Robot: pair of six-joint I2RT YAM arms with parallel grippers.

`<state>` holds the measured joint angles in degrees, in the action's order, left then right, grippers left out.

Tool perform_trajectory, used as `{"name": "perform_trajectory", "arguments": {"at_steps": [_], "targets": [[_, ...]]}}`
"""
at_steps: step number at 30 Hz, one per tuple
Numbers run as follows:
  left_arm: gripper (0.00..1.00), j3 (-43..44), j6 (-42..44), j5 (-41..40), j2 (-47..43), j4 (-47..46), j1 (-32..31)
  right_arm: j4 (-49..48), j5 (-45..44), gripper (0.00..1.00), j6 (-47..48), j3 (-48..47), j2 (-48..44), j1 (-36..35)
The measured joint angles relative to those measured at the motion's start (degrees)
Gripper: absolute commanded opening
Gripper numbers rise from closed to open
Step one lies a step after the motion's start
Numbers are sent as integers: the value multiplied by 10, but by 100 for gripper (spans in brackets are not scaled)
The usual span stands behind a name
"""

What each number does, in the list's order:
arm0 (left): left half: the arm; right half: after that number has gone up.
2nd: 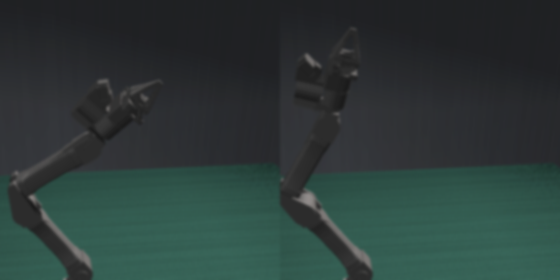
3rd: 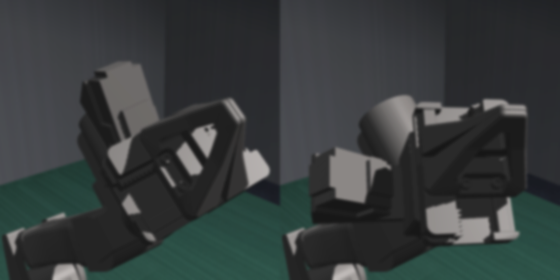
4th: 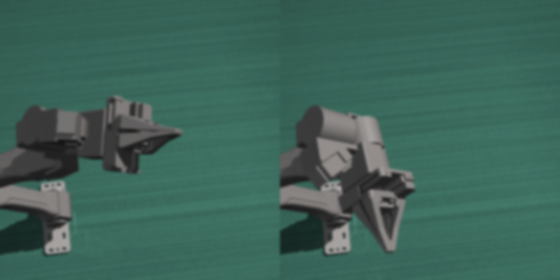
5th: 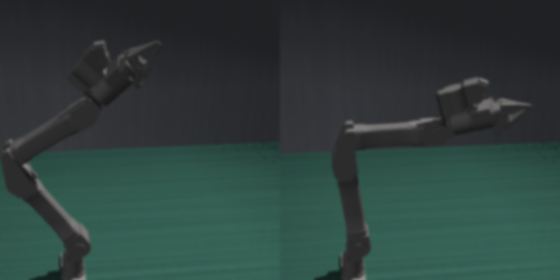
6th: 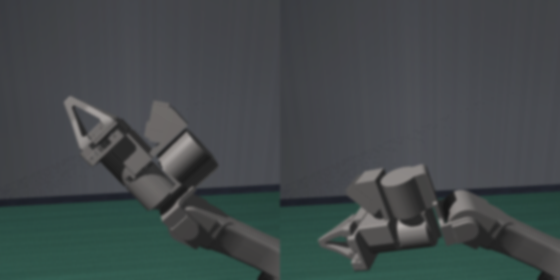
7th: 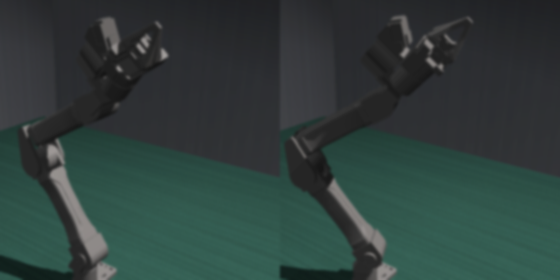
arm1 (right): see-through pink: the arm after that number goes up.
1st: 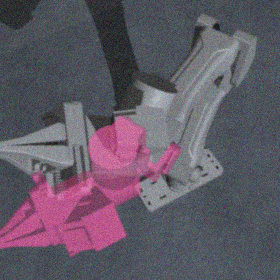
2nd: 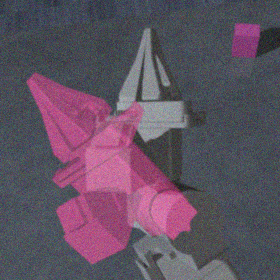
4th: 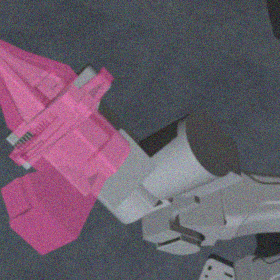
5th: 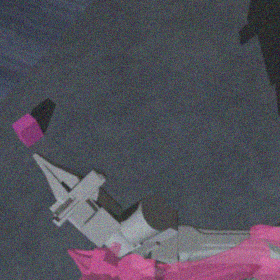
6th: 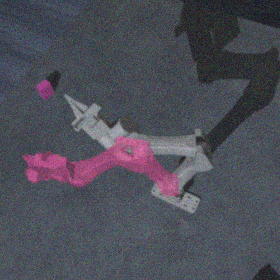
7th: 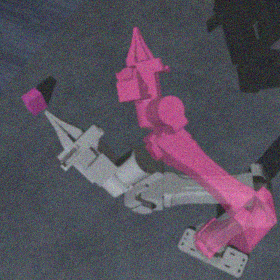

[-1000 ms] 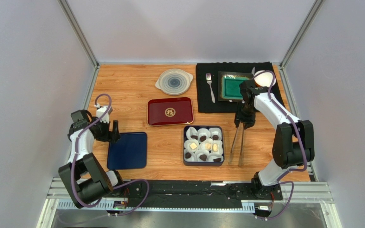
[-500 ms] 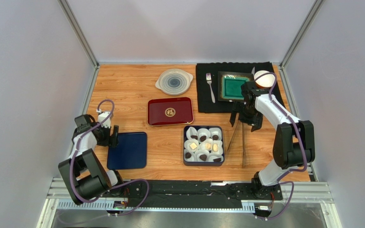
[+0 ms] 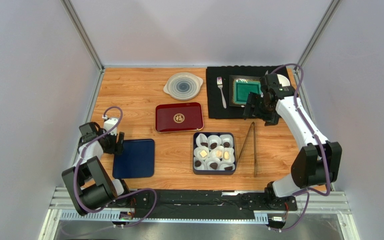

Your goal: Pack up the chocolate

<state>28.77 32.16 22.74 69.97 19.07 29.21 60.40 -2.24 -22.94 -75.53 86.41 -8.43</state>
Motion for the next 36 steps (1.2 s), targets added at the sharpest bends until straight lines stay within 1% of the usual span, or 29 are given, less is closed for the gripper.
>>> {"name": "perform_trajectory", "arguments": {"at_steps": [6, 8, 9, 11, 14, 15, 17, 18, 21, 23, 24, 27, 31, 36], "targets": [[62, 3, 7, 23, 10, -6, 2, 5, 19, 75, -4, -66, -73, 0], [60, 7, 8, 30, 14, -1, 2, 5, 31, 73, -6, -77, -100, 0], [58, 9, 8, 34, 16, 3, 2, 5, 40, 70, -9, -82, -119, 0], [55, 10, 8, 41, 16, 9, 2, 4, 48, 68, -9, -84, -133, 0], [42, 11, 13, 47, 17, 14, 2, 3, 66, 65, -13, -84, -153, 0], [35, 11, 12, 49, 18, 14, 2, 2, 73, 65, -15, -84, -157, 0], [27, 13, 14, 51, 23, 13, 2, 0, 83, 65, -17, -84, -162, -1], [15, 14, 16, 52, 26, 12, 2, -2, 86, 65, -17, -84, -164, -2], [0, 21, 17, 57, 37, 11, 2, -14, 93, 66, -19, -84, -174, -14], [0, 28, 16, 59, 45, 16, 2, -23, 97, 68, -19, -84, -180, -24], [0, 31, 18, 59, 47, 21, 2, -27, 99, 72, -19, -84, -183, -29], [0, 42, 15, 60, 52, 43, 2, -44, 103, 78, -20, -84, -185, -49], [0, 65, 15, 60, 51, 106, 2, -57, 106, 83, -21, -84, -181, -73], [0, 142, 6, 77, 20, 170, 2, -76, 110, 89, -23, -84, -169, -104]]}}
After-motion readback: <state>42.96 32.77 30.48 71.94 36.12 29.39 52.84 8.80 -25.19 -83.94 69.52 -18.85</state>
